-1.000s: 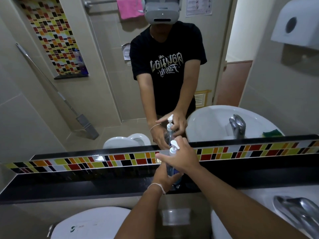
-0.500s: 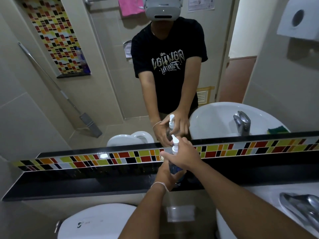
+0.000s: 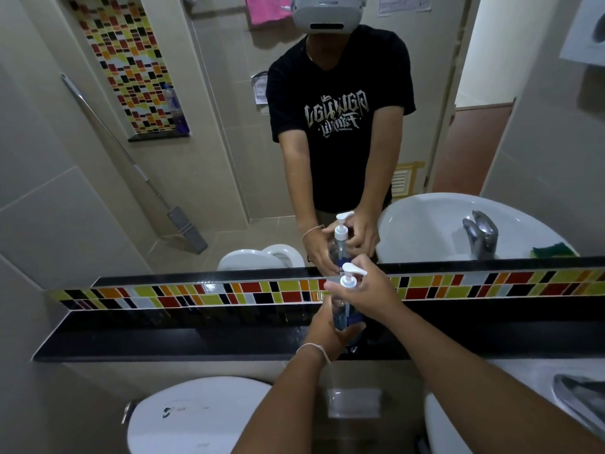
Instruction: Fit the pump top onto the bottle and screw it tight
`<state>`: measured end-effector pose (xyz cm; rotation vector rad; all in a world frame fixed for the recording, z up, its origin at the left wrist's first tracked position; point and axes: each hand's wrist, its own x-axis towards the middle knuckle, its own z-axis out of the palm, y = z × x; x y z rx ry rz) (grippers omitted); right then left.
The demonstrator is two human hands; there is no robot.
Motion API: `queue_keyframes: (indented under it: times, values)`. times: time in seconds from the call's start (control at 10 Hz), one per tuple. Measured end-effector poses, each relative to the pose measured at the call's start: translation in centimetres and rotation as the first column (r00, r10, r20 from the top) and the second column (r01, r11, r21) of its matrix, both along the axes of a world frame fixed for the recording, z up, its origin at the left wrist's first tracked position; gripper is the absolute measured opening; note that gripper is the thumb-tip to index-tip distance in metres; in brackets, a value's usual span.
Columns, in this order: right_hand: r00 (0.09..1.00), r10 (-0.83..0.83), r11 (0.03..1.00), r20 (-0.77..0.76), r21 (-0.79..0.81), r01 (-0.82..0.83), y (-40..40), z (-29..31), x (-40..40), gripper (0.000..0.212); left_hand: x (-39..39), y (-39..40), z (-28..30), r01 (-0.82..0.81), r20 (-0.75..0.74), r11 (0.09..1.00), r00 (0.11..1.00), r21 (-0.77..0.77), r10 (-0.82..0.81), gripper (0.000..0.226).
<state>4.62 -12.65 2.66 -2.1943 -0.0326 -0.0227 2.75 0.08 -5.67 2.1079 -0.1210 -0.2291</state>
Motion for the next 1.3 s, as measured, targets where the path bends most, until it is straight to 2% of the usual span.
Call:
queue_keyframes:
  times: [0.1, 0.2, 0.3, 0.4, 0.5, 0.6, 0.7, 0.8, 0.9, 1.0, 1.1, 1.2, 1.3]
  values:
    - [0.974, 0.204, 0.973, -0.095, -0.086, -0.213, -0.8, 0.6, 0.2, 0.052, -0.1, 0.4, 0.1, -0.002, 0.013, 1.000, 1.000, -0.029, 0.002, 0.068]
    - [0.951, 0.251, 0.966, -0.180, 0.116, -0.233, -1.2, -0.4, -0.8, 0.044, -0.4, 1.0, 0.6, 0.023, -0.006, 0.999, 1.000, -0.040, -0.023, 0.062]
    - [0.956, 0.281, 0.952, -0.079, 0.153, -0.267, -1.8, -1.1, -1.1, 0.038, 0.0, 1.4, 0.9, 0.058, -0.005, 0.998, 0.998, -0.030, -0.058, 0.061]
    - [0.981, 0.186, 0.980, 0.052, 0.062, -0.189, -1.6, -0.9, -1.1, 0.023, -0.1, 1.0, 1.3, 0.053, 0.008, 0.998, 0.999, -0.025, -0.053, 0.062]
    - [0.966, 0.016, 0.999, 0.257, -0.047, -0.004, -0.4, -1.4, -1.5, 0.033, -0.3, 0.9, 1.5, 0.061, 0.027, 0.998, 0.998, -0.005, -0.061, 0.061]
    - [0.976, 0.043, 0.999, 0.211, -0.001, -0.043, -1.0, -1.0, -1.4, 0.027, -0.2, 1.7, 1.8, 0.101, -0.021, 0.995, 0.995, -0.004, -0.101, 0.070]
    - [0.938, 0.346, 0.931, 0.009, 0.123, -0.344, -2.8, 0.3, -0.8, 0.032, 0.2, 3.0, 2.4, 0.161, -0.108, 0.987, 0.981, -0.010, -0.161, 0.080]
    - [0.904, 0.427, 0.904, -0.016, 0.020, -0.427, -3.2, 0.5, -0.3, 0.031, 1.0, 3.5, 2.6, 0.208, -0.132, 0.978, 0.970, 0.020, -0.204, 0.079]
    - [0.925, 0.358, 0.932, 0.126, -0.096, -0.348, -2.6, -0.1, -0.5, 0.020, 1.1, 3.3, 2.0, 0.159, -0.124, 0.987, 0.980, 0.033, -0.154, 0.074]
    - [0.923, 0.253, 0.967, 0.291, -0.066, -0.245, -1.6, -1.1, -1.2, 0.011, 0.5, 3.3, 1.0, 0.107, -0.108, 0.994, 0.989, 0.038, -0.103, 0.071]
    - [0.936, 0.209, 0.973, 0.283, 0.037, -0.229, -1.6, -1.7, -1.2, 0.026, 0.3, 3.0, 0.8, 0.106, -0.098, 0.991, 0.990, 0.087, -0.098, 0.067]
    - [0.962, 0.256, 0.957, 0.099, 0.117, -0.267, -2.7, -1.8, -1.2, 0.061, -0.1, 3.6, 0.7, 0.126, -0.115, 0.971, 0.988, 0.204, -0.104, 0.071]
    - [0.989, 0.136, 0.989, 0.054, -0.061, -0.132, -4.8, -3.8, -2.4, 0.077, -0.6, 5.1, -0.5, 0.073, -0.078, 0.948, 0.996, 0.309, -0.051, 0.096]
